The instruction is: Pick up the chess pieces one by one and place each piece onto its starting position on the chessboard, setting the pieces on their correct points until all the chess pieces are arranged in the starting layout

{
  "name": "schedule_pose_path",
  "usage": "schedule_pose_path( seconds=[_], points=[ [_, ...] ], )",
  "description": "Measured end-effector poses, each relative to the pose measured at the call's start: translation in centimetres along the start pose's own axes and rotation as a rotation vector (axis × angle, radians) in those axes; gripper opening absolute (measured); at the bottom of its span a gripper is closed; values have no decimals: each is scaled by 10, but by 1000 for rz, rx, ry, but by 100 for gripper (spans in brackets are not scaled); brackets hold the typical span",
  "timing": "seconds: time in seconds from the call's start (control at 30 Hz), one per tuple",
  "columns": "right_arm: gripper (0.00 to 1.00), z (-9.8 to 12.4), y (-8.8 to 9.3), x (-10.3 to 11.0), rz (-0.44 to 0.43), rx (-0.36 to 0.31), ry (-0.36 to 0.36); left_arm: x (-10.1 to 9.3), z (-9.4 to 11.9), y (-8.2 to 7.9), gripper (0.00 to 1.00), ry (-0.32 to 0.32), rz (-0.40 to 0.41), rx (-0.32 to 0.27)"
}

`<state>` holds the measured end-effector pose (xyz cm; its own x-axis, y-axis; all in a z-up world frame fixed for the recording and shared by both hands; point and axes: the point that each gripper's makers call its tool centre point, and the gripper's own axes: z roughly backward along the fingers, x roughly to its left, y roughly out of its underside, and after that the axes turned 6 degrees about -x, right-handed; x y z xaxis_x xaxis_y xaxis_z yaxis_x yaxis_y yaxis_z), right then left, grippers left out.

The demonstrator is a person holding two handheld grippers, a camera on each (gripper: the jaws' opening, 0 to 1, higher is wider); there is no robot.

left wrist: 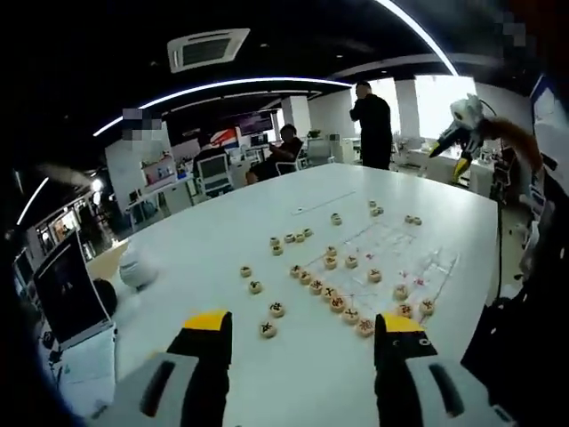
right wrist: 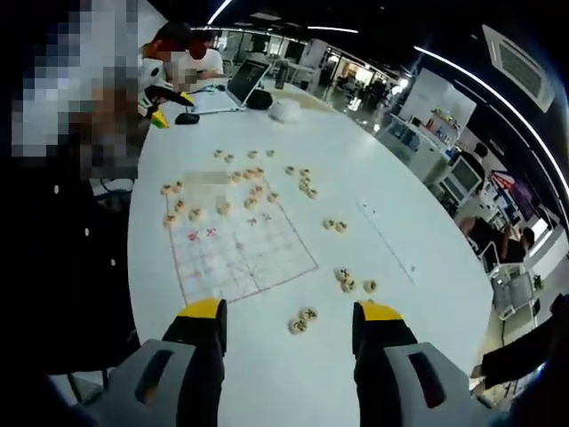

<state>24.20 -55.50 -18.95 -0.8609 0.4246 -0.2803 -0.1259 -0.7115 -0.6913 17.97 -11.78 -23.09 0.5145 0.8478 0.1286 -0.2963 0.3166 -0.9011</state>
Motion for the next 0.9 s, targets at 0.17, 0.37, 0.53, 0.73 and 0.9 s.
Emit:
schedule_pose_path(
  seconds=[0.17, 0.37, 0.53, 0.73, 0.9],
  points=[
    [58, 6, 6, -3, -6, 18, 5, -3, -2, -1, 66, 8, -6, 5],
    [62, 13, 27, -4, -24, 81, 0, -5, -5, -3, 65, 15, -23, 11],
    [62, 22, 41, -13, -44, 132, 37, -5, -8, 1, 65, 16, -28, 25],
    [63, 26, 53, -17, -62, 166, 52, -6, -9, 2, 65, 21, -35, 31],
    [63, 26, 57, -23, -46, 190, 80, -8, -9, 6, 65, 21, -39, 39]
  ],
)
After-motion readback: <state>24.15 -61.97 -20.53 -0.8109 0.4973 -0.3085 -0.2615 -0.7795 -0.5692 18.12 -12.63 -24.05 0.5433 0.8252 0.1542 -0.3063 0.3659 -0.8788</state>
